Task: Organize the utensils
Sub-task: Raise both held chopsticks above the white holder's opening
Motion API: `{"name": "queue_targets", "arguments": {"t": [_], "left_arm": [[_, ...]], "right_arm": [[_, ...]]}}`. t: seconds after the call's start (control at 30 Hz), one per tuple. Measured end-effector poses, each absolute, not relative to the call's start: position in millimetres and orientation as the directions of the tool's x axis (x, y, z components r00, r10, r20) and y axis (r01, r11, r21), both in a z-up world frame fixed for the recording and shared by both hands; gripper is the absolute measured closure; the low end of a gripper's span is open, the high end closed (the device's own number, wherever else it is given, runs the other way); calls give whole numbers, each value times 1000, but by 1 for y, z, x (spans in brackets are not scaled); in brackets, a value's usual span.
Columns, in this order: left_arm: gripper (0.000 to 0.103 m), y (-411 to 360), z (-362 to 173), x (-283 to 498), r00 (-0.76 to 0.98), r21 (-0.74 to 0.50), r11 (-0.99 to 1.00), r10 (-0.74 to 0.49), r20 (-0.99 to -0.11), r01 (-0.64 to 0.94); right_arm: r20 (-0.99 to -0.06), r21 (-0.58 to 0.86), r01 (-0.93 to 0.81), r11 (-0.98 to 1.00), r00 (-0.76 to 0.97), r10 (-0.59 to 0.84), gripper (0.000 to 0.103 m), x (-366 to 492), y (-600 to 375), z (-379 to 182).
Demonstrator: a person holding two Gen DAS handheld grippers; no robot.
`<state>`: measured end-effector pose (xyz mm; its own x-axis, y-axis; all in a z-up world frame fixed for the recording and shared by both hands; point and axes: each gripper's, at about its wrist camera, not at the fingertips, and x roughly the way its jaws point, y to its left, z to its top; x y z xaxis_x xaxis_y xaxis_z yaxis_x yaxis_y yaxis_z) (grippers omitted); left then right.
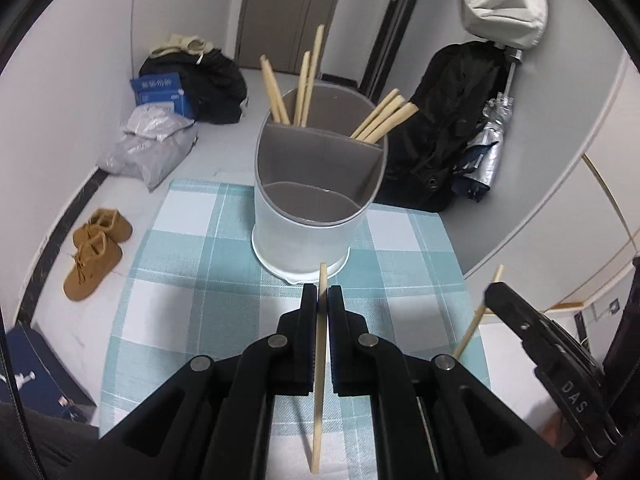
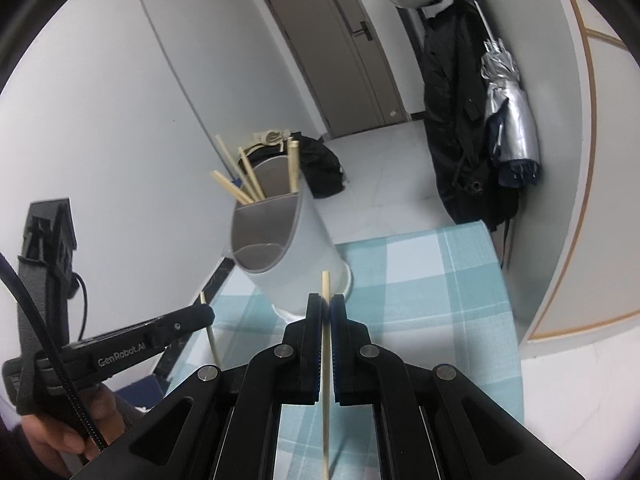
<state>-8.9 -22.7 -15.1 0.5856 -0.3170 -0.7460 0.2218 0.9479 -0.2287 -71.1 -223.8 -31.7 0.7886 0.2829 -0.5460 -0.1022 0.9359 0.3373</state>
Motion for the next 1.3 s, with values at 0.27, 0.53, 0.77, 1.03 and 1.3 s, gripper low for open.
{"name": "queue_targets", "arguments": {"t": [0.27, 0.53, 0.77, 1.03, 1.3], "left_arm": [[101, -14, 1, -21, 592, -220, 934, -349, -726, 281], [101, -15, 7, -13, 592, -226, 927, -366, -718, 299], [101, -11, 19, -6, 580, -246, 915, -395, -712, 320], [101, -18, 49, 11, 576, -243, 898, -425, -698, 367], [101, -22, 90, 40, 580, -272, 873, -475, -662, 405]], "right_arm": [[-539, 307, -108, 946, 799, 266, 100, -79, -209, -28], [-528, 321, -115, 940, 803, 278, 100, -71, -197, -30], [-513, 332, -106, 937, 813, 274, 100, -63, -198, -23], [-474, 326, -127, 937, 836, 278, 100, -46, -198, 4], [-431, 327, -156, 932, 853, 294, 100, -21, -202, 41]]}}
